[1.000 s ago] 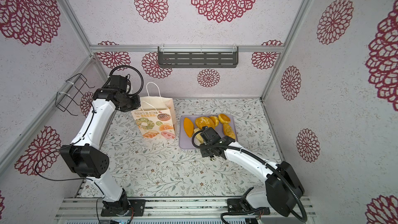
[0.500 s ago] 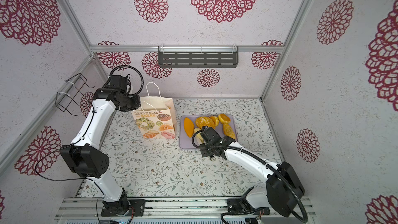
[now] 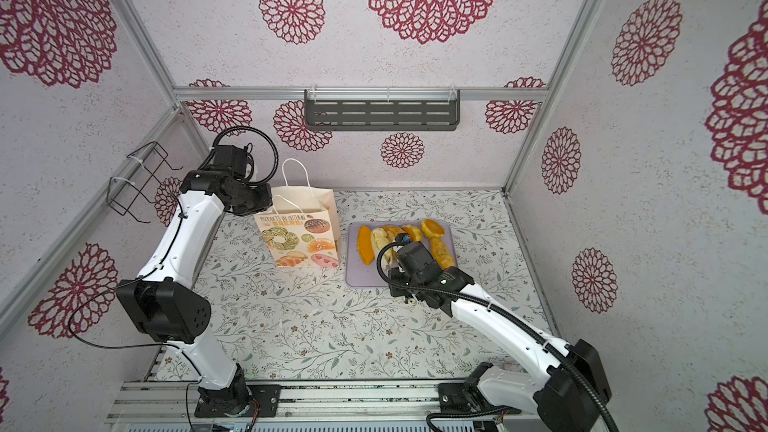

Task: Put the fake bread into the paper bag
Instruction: 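Lift the pinched pale bread with the tongs and carry it toward the bag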

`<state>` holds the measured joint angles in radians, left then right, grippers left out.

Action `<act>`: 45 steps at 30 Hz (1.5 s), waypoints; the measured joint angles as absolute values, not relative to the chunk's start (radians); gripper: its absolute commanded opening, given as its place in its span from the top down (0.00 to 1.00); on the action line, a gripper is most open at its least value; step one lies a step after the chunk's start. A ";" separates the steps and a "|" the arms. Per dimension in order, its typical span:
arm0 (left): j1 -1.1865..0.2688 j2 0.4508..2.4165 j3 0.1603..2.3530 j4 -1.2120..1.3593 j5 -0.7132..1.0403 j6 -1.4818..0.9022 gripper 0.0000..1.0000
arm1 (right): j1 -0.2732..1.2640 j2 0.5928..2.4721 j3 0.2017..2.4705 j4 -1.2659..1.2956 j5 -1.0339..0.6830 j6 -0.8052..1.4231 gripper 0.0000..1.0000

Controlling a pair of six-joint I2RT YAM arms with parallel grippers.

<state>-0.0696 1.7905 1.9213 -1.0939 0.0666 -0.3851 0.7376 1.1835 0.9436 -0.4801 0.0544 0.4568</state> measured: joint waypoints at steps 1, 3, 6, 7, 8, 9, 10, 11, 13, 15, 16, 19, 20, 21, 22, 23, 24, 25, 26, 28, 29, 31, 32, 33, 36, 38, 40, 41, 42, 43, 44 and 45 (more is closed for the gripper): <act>-0.070 1.790 1.921 -1.094 0.064 -0.385 1.00 | 0.737 1.181 0.944 -0.480 0.054 0.459 1.00; -0.070 1.790 1.921 -1.094 0.057 -0.384 1.00 | 0.737 1.172 0.944 -0.480 0.054 0.467 1.00; -0.070 1.790 1.921 -1.095 0.044 -0.380 1.00 | 0.737 1.150 0.944 -0.480 0.054 0.473 1.00; -0.070 1.790 1.921 -1.095 0.039 -0.378 1.00 | 0.737 1.141 0.944 -0.480 0.054 0.473 1.00; -0.070 1.790 1.921 -1.095 0.036 -0.377 1.00 | 0.737 1.135 0.944 -0.480 0.054 0.472 1.00; -0.070 1.790 1.921 -1.096 0.034 -0.375 1.00 | 0.737 1.132 0.944 -0.481 0.054 0.472 1.00; -0.070 1.790 1.921 -1.096 0.030 -0.374 1.00 | 0.737 1.131 0.945 -0.483 0.055 0.472 1.00; -0.070 1.790 1.921 -1.097 0.027 -0.372 1.00 | 0.737 1.131 0.949 -0.487 0.055 0.472 1.00; -0.071 1.790 1.921 -1.097 0.016 -0.370 1.00 | 0.737 1.131 0.957 -0.499 0.056 0.471 1.00; -0.072 1.790 1.921 -1.097 0.007 -0.368 1.00 | 0.736 1.131 0.973 -0.511 0.055 0.469 1.00; -0.072 1.790 1.921 -1.097 0.004 -0.367 1.00 | 0.736 1.132 0.987 -0.517 0.055 0.467 1.00; -0.072 1.790 1.921 -1.097 -0.009 -0.366 1.00 | 0.736 1.132 1.033 -0.524 0.055 0.463 1.00; -0.072 1.790 1.921 -1.097 -0.011 -0.366 1.00 | 0.736 1.132 1.048 -0.526 0.054 0.462 1.00; -0.072 1.790 1.921 -1.097 -0.013 -0.366 1.00 | 0.736 1.133 1.069 -0.529 0.054 0.461 1.00; -0.072 1.790 1.921 -1.097 -0.014 -0.366 1.00 | 0.736 1.134 1.086 -0.529 0.052 0.459 1.00; -0.072 1.790 1.921 -1.097 -0.014 -0.366 1.00 | 0.736 1.134 1.098 -0.529 0.051 0.455 1.00; -0.072 1.790 1.921 -1.097 -0.014 -0.366 1.00 | 0.736 1.135 1.114 -0.529 0.049 0.452 1.00; -0.072 1.790 1.921 -1.097 -0.014 -0.366 1.00 | 0.736 1.138 1.130 -0.529 0.047 0.446 1.00; -0.072 1.790 1.921 -1.097 -0.014 -0.366 1.00 | 0.736 1.141 1.141 -0.529 0.047 0.443 1.00; -0.072 1.790 1.921 -1.097 -0.014 -0.366 1.00 | 0.736 1.153 1.164 -0.529 0.046 0.437 1.00; -0.072 1.790 1.921 -1.097 -0.014 -0.366 1.00 | 0.736 1.159 1.175 -0.529 0.045 0.435 1.00; -0.072 1.790 1.921 -1.097 -0.014 -0.366 1.00 | 0.736 1.178 1.195 -0.530 0.041 0.426 1.00; -0.072 1.790 1.921 -1.097 -0.013 -0.366 1.00 | 0.736 1.186 1.203 -0.532 0.039 0.422 1.00; -0.072 1.790 1.921 -1.097 -0.012 -0.366 1.00 | 0.736 1.195 1.214 -0.535 0.038 0.416 1.00; -0.072 1.790 1.921 -1.097 -0.010 -0.366 1.00 | 0.736 1.219 1.251 -0.546 0.031 0.392 1.00; -0.072 1.790 1.921 -1.097 -0.009 -0.366 1.00 | 0.736 1.234 1.284 -0.557 0.028 0.379 1.00; -0.072 1.790 1.921 -1.097 -0.008 -0.366 1.00 | 0.736 1.254 1.327 -0.567 0.025 0.359 1.00; -0.072 1.790 1.921 -1.097 -0.008 -0.366 1.00 | 0.736 1.263 1.346 -0.570 0.025 0.353 1.00; -0.072 1.790 1.921 -1.097 -0.008 -0.366 1.00 | 0.736 1.272 1.367 -0.574 0.022 0.345 1.00; -0.072 1.790 1.921 -1.096 -0.007 -0.366 1.00 | 0.736 1.280 1.385 -0.574 0.021 0.336 1.00; -0.072 1.790 1.921 -1.096 -0.007 -0.366 1.00 | 0.736 1.285 1.396 -0.574 0.021 0.331 1.00; -0.072 1.790 1.921 -1.096 -0.006 -0.366 1.00 | 0.736 1.293 1.409 -0.575 0.020 0.324 1.00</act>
